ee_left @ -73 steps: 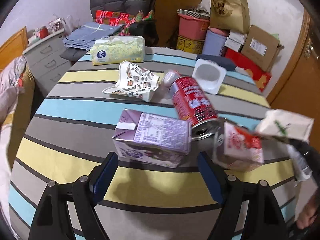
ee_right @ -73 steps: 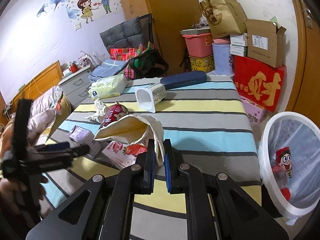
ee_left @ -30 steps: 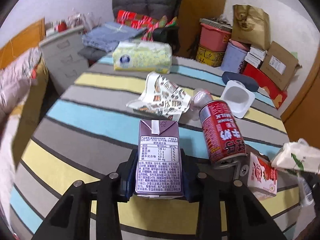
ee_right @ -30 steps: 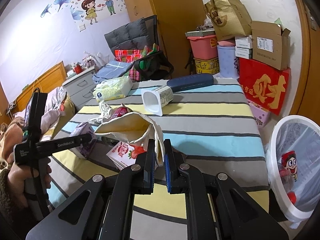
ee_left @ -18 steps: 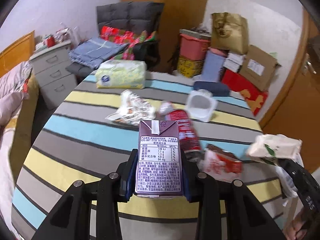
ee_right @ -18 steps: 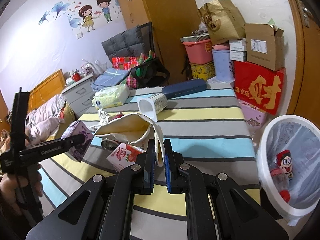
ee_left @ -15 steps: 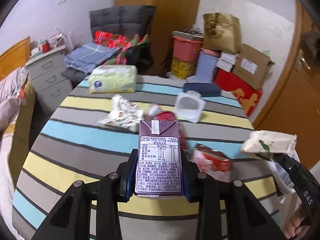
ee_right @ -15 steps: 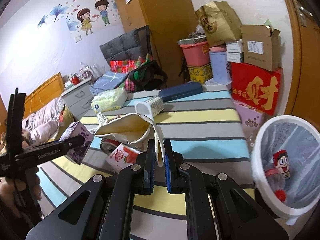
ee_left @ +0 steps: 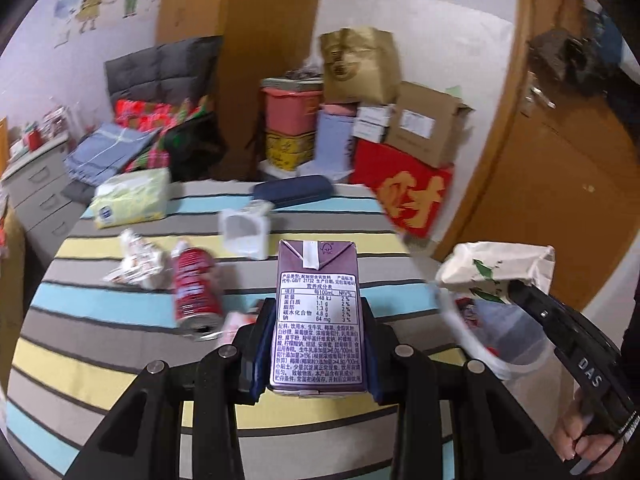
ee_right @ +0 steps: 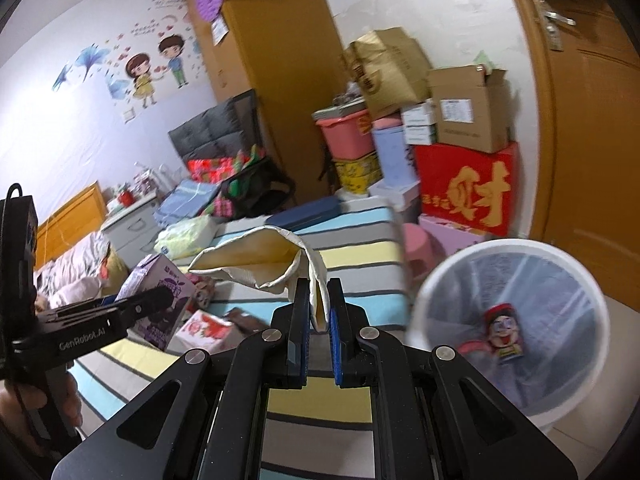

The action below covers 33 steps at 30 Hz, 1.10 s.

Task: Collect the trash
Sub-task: 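Carry the cloth bag and purple carton over the wastebasket and open both grippers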

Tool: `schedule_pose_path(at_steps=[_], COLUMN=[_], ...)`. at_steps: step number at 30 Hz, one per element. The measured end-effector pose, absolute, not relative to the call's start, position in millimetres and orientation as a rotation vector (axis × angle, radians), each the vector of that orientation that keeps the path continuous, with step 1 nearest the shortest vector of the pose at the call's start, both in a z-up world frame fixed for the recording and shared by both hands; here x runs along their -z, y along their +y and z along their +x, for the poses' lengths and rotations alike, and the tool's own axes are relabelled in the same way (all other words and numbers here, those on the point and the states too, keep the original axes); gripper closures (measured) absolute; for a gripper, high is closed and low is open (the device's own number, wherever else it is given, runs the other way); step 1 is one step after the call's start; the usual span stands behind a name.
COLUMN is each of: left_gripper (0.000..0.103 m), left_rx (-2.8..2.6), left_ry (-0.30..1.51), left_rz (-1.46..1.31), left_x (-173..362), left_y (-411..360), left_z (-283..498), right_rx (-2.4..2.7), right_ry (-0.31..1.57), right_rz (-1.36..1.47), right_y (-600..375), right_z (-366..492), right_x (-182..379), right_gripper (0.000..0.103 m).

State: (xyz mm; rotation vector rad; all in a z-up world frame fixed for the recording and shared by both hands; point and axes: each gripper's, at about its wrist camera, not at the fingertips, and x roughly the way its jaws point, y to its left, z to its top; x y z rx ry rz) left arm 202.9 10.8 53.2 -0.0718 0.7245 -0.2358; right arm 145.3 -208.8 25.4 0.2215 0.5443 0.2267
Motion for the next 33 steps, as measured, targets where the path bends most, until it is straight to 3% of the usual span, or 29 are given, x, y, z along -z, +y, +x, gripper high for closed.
schedule_pose_path(at_steps=[17,33], left_gripper=[0.065,0.065], left_rx=[0.448,0.564], left_ry=[0.714,0.826], left_rz=[0.051,0.125], left_x=[-57.0,-13.0], left_y=[-126.5,-216.6], left_z=[195.4,216.4], right_rx=[-0.045,0.057], right_ry=[0.52,0.655], right_rz=[0.251,0.276], right_y=[-289.0,-342.7], right_z=[124.0,134.4], right_x=[-23.3,10.1], right_gripper=[0.094,0.094])
